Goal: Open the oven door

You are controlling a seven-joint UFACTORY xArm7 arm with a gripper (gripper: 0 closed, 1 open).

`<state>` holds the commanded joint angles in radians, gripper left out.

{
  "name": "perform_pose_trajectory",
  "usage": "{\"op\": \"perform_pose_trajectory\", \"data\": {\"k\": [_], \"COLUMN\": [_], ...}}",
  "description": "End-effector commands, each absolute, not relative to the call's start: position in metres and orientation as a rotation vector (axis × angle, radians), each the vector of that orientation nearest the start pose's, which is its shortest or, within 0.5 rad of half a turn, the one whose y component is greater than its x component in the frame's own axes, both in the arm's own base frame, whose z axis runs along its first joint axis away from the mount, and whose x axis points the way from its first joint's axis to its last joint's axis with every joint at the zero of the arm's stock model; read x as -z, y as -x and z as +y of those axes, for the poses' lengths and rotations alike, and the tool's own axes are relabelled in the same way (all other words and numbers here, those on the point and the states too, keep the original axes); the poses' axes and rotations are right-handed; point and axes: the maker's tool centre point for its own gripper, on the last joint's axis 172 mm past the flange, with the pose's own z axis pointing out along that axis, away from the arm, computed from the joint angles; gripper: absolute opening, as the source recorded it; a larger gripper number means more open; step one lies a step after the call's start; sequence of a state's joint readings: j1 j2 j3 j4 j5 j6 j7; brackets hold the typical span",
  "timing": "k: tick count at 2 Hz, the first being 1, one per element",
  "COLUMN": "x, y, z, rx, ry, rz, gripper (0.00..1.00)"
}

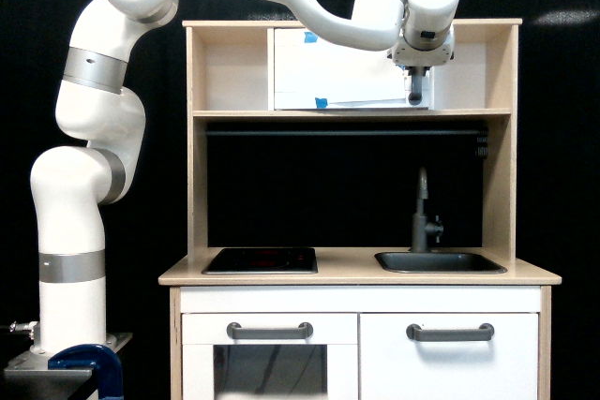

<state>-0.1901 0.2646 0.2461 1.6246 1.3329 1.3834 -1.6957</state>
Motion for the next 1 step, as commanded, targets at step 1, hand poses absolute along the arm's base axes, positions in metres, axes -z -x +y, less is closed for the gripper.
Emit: {"op": "perform_pose_trajectory", "data": {"k": [1], "x": [-0.4800], "y": [-0.5660], "z": [0.2420], "rx": [1.135], "ry": [1.455], "rz": [-1.268], "gripper": [0.00]}}
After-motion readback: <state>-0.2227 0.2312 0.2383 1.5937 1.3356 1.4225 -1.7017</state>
